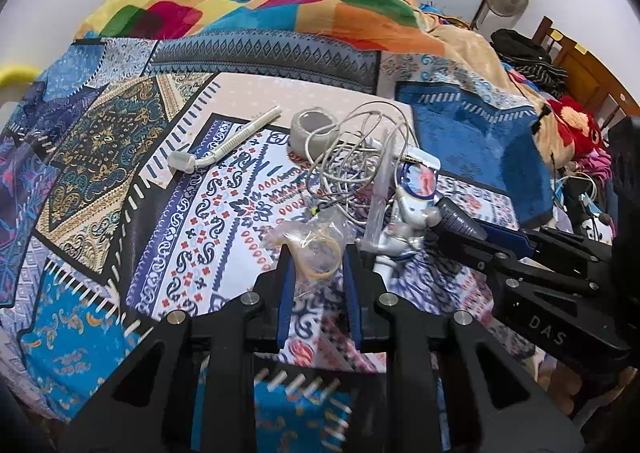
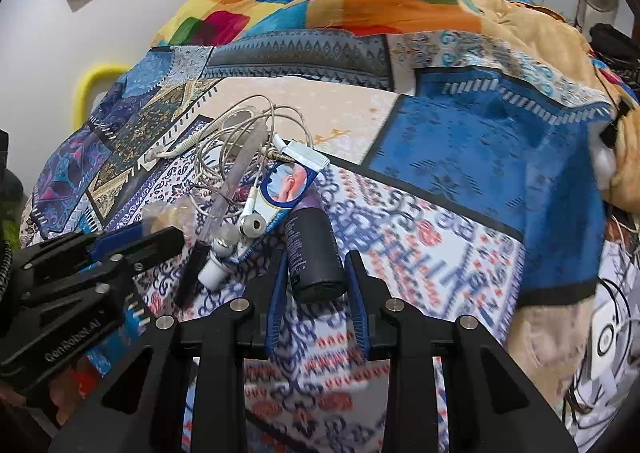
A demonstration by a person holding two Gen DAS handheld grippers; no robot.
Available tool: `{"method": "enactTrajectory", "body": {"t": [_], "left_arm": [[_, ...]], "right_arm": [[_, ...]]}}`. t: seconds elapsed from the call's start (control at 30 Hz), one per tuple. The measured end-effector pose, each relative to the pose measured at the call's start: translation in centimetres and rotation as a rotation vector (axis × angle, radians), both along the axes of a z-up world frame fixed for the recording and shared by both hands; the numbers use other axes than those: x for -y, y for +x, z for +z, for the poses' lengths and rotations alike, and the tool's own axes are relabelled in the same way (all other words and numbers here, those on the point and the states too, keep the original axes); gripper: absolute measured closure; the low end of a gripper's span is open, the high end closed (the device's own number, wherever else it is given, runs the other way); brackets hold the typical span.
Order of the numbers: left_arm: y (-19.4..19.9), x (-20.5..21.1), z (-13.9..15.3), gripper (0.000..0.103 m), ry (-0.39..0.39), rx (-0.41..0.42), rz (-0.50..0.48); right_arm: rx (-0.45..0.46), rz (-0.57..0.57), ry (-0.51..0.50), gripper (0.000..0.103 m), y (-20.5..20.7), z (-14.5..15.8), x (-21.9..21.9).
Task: Collect trash
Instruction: 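Grasp the clear plastic bag with the left tool while the right tool grasps the black cylinder, then carry the plastic bag and black cylinder with both tools over the white bin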
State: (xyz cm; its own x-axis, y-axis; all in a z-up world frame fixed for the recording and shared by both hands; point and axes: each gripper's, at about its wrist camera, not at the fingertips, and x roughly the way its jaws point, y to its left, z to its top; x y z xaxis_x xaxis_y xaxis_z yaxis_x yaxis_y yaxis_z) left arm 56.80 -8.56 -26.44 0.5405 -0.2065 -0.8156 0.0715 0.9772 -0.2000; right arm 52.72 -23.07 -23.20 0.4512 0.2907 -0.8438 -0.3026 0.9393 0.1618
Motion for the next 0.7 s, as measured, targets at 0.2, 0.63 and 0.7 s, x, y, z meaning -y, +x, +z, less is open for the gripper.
{"method": "enactTrajectory", "body": {"t": [0.2, 0.63, 0.7], "left_arm": [[-1.7, 0.3, 2.2, 0.081, 0.006, 0.007, 0.001], [-5.2, -1.5, 6.4, 0.081, 0.003, 0.032, 0.062], [-6.0, -1.8, 7.1, 0.081, 0.001, 0.040, 0.070]], "right_arm": [[0.001, -0.027, -0.015, 0.077, -1.6, 1.2, 1.1], [0.074, -0.056, 0.000, 0.079, -5.2, 6.6, 3.5], [0.084, -0.052, 0.003, 0.079, -5.7, 7.3, 3.4]]}}
